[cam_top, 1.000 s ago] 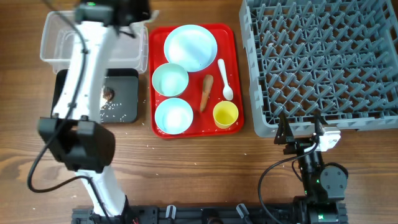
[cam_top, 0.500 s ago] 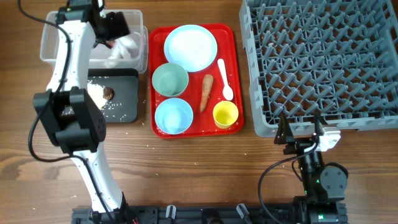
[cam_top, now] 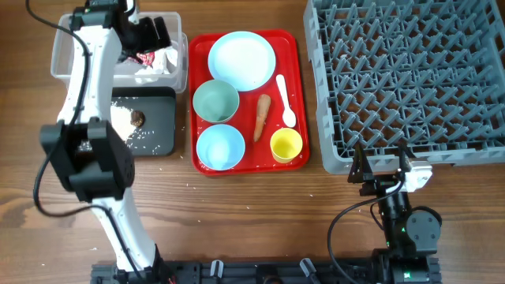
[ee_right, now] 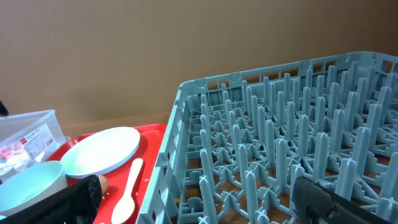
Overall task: Sort waste into correct bins and load items into the dishwasher rack
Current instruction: 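Carry the wrapper and tissue left and drop into the clear bin, then move the left gripper to the yellow cup and grasp it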
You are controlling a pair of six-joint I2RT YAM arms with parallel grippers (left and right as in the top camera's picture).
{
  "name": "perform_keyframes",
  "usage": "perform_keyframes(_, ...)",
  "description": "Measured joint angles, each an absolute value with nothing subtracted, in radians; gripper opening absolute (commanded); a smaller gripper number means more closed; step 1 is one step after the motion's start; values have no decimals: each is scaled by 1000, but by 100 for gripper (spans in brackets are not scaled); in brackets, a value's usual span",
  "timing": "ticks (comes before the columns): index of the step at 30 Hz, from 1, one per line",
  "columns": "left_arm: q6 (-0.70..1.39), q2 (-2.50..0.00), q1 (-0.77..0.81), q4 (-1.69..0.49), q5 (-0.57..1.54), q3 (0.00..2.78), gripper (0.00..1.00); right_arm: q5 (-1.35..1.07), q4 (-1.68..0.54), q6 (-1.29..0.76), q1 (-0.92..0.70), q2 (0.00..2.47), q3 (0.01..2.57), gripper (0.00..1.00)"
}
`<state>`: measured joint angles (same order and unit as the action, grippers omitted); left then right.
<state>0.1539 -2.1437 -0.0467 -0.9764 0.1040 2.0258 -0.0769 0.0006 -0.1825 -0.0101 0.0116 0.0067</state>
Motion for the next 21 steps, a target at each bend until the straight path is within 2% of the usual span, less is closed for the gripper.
perform_keyframes(10,133,-2043,32,-1033,123,2026,96,-77,1,-183,-10,12,7,100)
perform_keyframes(21,133,-2043,246,-1031,133,2026,93,-77,1,-183,-10,12,7,100)
